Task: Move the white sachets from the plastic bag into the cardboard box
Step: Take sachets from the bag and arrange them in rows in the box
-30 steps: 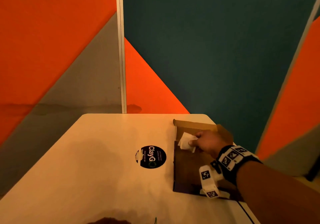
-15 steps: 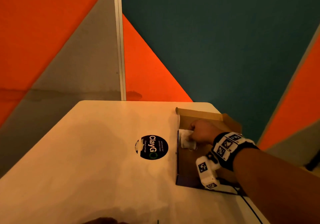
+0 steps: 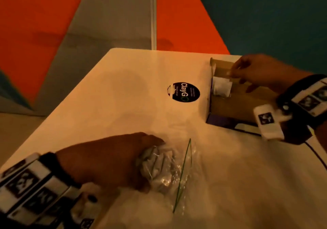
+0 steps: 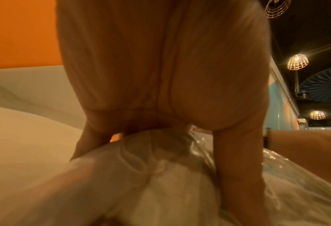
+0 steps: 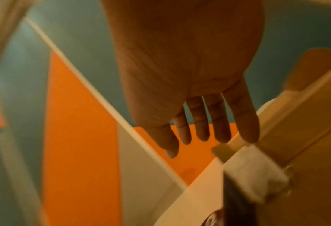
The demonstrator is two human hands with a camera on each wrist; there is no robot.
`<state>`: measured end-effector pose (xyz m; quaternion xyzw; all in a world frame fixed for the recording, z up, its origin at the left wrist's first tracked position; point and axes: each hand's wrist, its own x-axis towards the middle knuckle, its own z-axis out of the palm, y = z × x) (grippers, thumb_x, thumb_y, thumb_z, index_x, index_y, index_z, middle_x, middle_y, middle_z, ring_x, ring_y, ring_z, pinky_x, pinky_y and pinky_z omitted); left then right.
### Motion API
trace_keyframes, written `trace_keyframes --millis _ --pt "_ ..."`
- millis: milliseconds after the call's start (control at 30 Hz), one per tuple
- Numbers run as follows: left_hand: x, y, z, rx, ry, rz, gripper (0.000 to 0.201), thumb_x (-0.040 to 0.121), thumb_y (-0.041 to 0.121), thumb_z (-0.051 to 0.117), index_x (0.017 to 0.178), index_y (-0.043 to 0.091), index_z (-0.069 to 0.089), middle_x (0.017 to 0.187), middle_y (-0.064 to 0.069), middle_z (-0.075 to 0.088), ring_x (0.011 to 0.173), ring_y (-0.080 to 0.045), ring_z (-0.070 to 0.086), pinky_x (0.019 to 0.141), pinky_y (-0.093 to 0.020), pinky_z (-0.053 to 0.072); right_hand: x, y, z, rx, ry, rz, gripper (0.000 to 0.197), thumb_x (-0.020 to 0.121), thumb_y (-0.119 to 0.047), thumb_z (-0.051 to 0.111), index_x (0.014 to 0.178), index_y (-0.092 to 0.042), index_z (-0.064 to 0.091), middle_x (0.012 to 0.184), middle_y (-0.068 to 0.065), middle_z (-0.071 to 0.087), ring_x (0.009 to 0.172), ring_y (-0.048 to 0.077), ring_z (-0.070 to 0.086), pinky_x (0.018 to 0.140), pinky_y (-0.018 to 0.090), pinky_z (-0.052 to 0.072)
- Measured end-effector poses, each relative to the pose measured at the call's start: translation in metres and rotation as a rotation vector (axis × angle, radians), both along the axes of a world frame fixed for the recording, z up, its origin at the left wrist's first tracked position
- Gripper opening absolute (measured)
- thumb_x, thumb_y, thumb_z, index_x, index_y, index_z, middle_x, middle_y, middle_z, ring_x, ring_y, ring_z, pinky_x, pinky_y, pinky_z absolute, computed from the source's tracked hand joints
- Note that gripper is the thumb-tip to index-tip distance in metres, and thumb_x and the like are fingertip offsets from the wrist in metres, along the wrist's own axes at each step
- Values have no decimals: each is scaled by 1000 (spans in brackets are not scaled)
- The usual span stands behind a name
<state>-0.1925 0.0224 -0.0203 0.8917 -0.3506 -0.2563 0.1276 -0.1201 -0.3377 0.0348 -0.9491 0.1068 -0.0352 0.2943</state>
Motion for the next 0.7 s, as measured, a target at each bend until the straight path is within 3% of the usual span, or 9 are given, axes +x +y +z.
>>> trace_keyframes --millis 33,100,167,267,367,467,600,700 --pt "2 -2 -3 -5 7 26 94 60 62 78 134 66 20 143 29 38 125 3 44 107 -26 41 -19 17 5 -1 -14 79 13 85 -37 72 91 -27 69 94 -4 70 82 19 70 66 43 61" --pt "2 0 -7 -18 -20 25 92 66 53 83 140 54 28 139 29 40 120 8 43 100 -8 36 -63 54 9 -34 18 278 4 85 -38 70 88 -35 72 88 -14 72 72 6 70 67 31 60" --pt "1 0 -6 -24 -23 27 84 69 47 84 138 48 37 133 29 45 111 11 46 86 3 34 -103 88 4 -126 124 504 8 86 -39 67 91 -40 73 92 -24 70 79 -5 66 73 22 58" --pt "2 0 -7 -75 -15 31 72 71 43 84 133 45 46 127 27 53 107 10 51 83 2 36 -137 120 -17 -271 209 666 16 90 -39 63 103 -45 70 107 -29 64 92 -6 61 83 20 55" --pt "3 1 -8 -80 -21 49 62 73 43 81 127 45 53 122 24 60 105 4 56 92 -17 46 -142 129 -31 -330 146 586 18 90 -43 62 105 -41 72 103 -26 63 84 -3 58 77 19 52" --pt "2 2 -9 -96 -23 74 51 74 46 79 120 43 57 114 20 65 101 0 60 93 -30 50 -145 131 -34 -331 163 540 23 86 -51 64 103 -40 73 96 -21 65 82 0 60 74 19 53" --pt "2 1 -12 -53 -57 68 42 78 45 76 116 40 58 114 18 64 102 -7 59 91 -30 48 -153 139 -35 -303 122 529 35 79 -57 68 113 -45 67 107 -23 59 88 -1 54 80 25 52" --pt "1 0 -13 -43 -101 60 43 81 42 75 119 39 57 117 17 63 102 -7 57 88 -26 45 -157 144 -37 -309 95 567 31 80 -53 69 110 -47 67 113 -25 57 94 -1 52 84 26 51"
